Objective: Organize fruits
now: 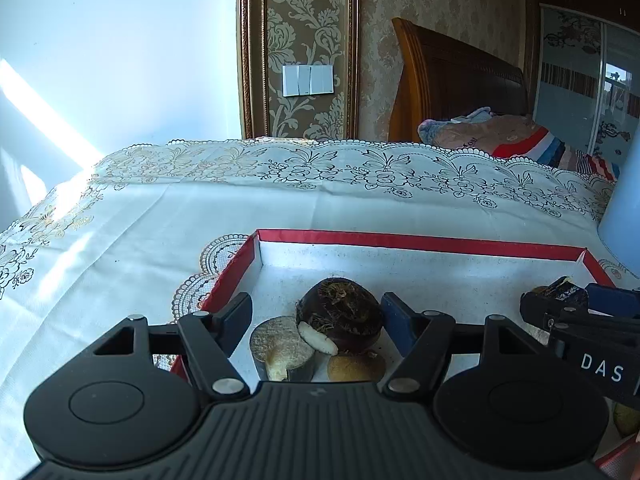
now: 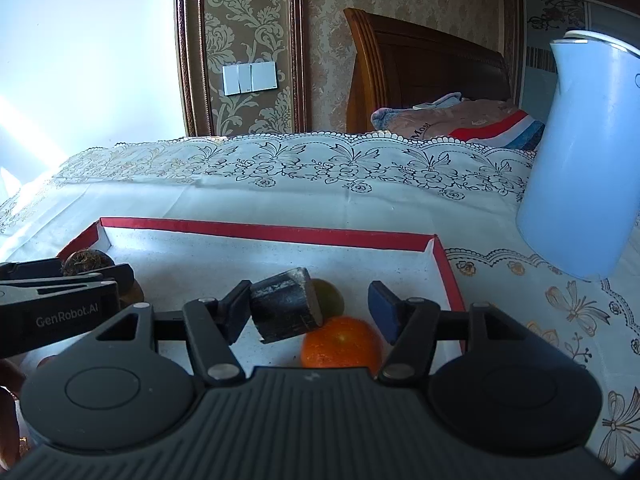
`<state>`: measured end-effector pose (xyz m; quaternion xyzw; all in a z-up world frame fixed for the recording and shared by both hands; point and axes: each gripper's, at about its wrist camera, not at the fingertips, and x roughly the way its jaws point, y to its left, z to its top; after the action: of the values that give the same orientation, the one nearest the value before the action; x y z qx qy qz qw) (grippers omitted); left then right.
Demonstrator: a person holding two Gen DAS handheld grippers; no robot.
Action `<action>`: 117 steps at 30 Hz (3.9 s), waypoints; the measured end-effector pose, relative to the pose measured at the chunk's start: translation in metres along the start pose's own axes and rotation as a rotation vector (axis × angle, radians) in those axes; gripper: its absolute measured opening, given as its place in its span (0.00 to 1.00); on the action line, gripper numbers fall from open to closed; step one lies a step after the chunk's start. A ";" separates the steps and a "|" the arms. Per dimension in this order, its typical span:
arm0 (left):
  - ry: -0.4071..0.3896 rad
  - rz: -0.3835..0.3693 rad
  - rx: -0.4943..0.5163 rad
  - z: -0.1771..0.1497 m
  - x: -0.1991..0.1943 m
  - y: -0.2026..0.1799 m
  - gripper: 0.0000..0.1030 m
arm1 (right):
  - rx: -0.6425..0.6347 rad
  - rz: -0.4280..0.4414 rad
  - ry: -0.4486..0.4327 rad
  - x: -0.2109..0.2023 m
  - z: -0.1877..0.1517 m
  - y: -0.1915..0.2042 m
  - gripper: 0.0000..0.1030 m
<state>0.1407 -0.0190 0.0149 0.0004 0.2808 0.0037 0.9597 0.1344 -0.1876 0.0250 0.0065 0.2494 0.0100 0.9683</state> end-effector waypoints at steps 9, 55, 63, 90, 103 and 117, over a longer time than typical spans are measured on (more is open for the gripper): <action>-0.002 0.000 -0.019 0.000 0.000 0.003 0.78 | -0.006 -0.018 -0.004 -0.001 -0.001 0.000 0.90; -0.026 -0.076 0.022 -0.043 -0.069 0.015 0.79 | 0.036 0.032 0.019 -0.016 -0.007 -0.005 1.00; -0.019 -0.077 -0.003 -0.043 -0.066 0.021 0.79 | 0.067 0.041 0.024 -0.033 -0.011 -0.006 1.00; -0.043 -0.106 0.088 -0.064 -0.095 0.014 0.79 | 0.063 0.070 -0.001 -0.098 -0.055 -0.010 1.00; -0.057 -0.085 0.089 -0.067 -0.098 0.014 0.79 | 0.052 0.066 -0.014 -0.097 -0.064 -0.007 1.00; -0.043 -0.084 0.042 -0.066 -0.100 0.020 0.79 | 0.052 0.117 -0.018 -0.102 -0.069 -0.003 1.00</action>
<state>0.0210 0.0001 0.0128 0.0090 0.2599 -0.0427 0.9647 0.0113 -0.1925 0.0138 0.0465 0.2401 0.0599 0.9678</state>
